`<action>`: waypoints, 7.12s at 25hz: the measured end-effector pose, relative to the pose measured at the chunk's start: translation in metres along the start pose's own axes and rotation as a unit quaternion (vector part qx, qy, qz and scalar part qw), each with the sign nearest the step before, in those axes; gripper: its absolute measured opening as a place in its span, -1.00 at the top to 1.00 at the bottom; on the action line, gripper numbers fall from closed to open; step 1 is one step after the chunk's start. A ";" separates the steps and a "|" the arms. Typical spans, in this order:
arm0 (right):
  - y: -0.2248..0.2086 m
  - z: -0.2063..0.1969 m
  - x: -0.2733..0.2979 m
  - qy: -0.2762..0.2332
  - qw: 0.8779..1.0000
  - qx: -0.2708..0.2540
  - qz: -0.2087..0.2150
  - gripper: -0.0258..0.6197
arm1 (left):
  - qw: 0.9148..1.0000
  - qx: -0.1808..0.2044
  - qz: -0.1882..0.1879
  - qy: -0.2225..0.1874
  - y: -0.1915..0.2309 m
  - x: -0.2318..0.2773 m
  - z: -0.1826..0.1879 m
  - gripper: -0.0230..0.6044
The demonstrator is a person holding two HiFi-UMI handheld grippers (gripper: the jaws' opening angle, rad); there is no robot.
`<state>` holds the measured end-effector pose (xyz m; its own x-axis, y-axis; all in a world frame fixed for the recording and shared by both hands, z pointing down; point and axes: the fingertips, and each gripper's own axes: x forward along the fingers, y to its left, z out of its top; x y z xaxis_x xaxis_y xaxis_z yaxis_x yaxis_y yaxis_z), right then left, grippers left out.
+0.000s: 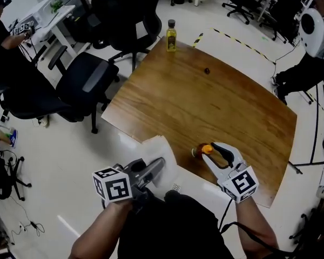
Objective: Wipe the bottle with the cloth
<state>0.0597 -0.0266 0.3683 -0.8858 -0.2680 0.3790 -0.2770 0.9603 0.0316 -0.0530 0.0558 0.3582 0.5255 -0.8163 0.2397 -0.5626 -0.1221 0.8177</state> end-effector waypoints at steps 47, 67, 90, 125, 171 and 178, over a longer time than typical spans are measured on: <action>0.009 -0.012 0.027 -0.024 0.999 0.035 0.016 0.51 | 0.965 0.013 -0.110 0.239 0.074 0.156 -0.043 0.61; 0.009 -0.017 0.024 -0.025 0.999 0.035 0.000 0.51 | 0.920 0.224 0.044 0.319 0.111 0.178 -0.070 0.62; 0.006 -0.015 0.024 -0.054 0.996 0.057 -0.042 0.51 | 0.961 -0.190 -0.138 -0.147 0.015 0.103 -0.077 0.61; 0.008 -0.024 0.025 -0.045 0.998 0.036 0.004 0.51 | 0.960 -0.257 0.104 0.029 0.097 0.123 -0.118 0.62; 0.024 -0.027 0.029 -0.039 0.996 -0.005 0.081 0.51 | 0.571 0.118 -0.328 0.743 0.034 0.205 -0.101 0.62; 0.025 -0.028 0.028 -0.034 0.997 -0.018 0.065 0.50 | 0.553 0.224 -0.291 0.748 0.055 0.207 -0.118 0.62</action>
<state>0.0387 -0.0078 0.4058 -0.9370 -0.1449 0.3178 -0.1462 0.9891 0.0199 0.1003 -0.0537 0.5144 0.4530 0.7734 0.4434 0.0528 -0.5198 0.8527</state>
